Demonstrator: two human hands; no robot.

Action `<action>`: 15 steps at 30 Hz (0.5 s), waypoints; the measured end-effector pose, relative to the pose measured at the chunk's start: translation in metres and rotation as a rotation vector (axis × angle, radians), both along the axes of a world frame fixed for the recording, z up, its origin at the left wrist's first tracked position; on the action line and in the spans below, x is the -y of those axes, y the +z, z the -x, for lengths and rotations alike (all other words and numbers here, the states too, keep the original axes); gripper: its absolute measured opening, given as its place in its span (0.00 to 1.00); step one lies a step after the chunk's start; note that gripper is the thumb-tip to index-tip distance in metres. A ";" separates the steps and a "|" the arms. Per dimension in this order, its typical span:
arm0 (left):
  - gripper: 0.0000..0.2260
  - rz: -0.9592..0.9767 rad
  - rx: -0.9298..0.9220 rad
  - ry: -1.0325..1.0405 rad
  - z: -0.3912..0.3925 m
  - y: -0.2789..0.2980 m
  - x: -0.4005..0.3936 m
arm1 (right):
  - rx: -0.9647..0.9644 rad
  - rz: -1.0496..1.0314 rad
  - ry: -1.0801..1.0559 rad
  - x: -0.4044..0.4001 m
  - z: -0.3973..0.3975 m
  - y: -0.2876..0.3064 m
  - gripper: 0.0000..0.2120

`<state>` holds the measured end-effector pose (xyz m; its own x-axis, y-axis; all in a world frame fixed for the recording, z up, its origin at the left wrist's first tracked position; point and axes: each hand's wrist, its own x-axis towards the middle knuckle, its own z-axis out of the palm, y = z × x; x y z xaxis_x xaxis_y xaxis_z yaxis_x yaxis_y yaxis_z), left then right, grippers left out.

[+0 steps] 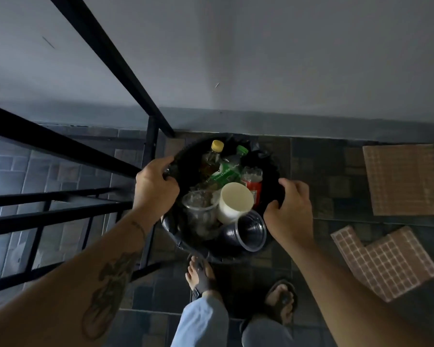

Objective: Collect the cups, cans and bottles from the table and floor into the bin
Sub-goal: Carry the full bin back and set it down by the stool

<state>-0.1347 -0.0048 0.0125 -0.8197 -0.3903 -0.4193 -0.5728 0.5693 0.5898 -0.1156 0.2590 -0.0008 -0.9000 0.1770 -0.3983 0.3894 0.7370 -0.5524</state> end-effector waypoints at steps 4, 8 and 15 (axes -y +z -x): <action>0.26 0.051 -0.039 -0.004 0.000 -0.078 0.007 | 0.004 -0.027 0.071 0.017 0.023 -0.077 0.26; 0.25 0.099 -0.049 0.010 0.004 -0.128 0.010 | 0.002 -0.064 0.138 0.025 0.044 -0.121 0.25; 0.26 0.176 -0.078 -0.026 0.007 -0.161 0.006 | -0.038 -0.171 0.178 0.032 0.059 -0.151 0.25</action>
